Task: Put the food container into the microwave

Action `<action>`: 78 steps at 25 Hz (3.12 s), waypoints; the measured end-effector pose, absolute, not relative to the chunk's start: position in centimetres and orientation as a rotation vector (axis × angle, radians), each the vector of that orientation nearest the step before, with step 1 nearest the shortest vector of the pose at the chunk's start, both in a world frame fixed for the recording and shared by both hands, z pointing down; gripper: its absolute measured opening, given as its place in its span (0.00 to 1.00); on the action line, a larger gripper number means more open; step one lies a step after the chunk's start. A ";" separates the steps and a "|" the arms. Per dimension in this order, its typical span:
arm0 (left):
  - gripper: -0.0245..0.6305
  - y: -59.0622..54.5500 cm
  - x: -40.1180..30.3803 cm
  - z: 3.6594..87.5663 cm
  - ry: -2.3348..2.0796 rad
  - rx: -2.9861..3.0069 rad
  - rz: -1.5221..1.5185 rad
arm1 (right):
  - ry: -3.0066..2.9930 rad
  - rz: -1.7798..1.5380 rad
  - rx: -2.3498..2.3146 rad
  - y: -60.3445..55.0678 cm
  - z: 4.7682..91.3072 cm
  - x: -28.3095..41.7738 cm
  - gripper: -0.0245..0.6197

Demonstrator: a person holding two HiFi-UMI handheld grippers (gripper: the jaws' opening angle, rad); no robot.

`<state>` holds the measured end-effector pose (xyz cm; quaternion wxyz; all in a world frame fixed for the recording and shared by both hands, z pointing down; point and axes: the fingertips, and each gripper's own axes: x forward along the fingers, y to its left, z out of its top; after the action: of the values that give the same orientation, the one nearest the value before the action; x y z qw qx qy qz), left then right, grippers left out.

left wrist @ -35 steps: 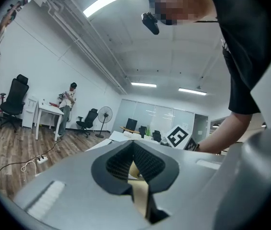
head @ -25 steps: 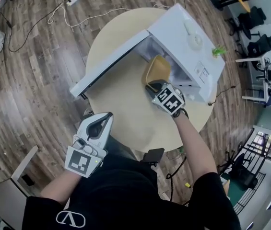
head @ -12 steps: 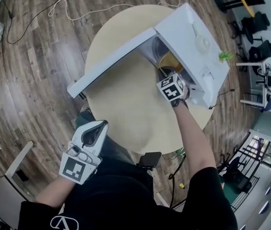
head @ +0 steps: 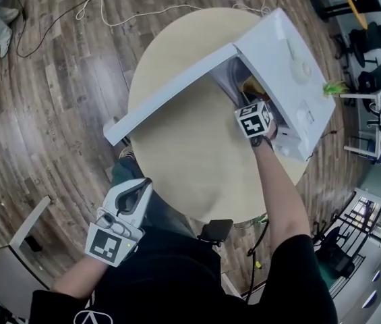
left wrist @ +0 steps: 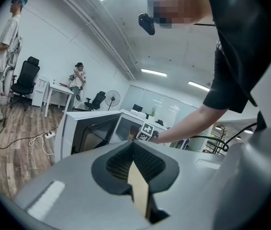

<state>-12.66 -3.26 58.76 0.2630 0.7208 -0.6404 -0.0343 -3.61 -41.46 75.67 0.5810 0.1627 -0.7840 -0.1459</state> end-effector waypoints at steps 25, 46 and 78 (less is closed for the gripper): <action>0.04 -3.6 -11.7 59.5 -1.665 1.937 -0.136 | -1.890 -0.538 0.586 -42.9 75.4 -3.8 0.28; 0.04 -8.6 -9.7 50.9 -1.675 2.213 -0.073 | -1.921 -0.391 0.380 -24.5 70.6 8.9 0.16; 0.04 -18.0 -3.3 36.5 -1.623 2.615 -0.132 | -2.887 -0.035 0.641 -13.9 37.5 8.1 0.05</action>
<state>-3.29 -18.00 36.50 0.0303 0.8485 -0.5265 -0.0429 8.12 -13.86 37.54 0.0921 0.2157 -0.9720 -0.0118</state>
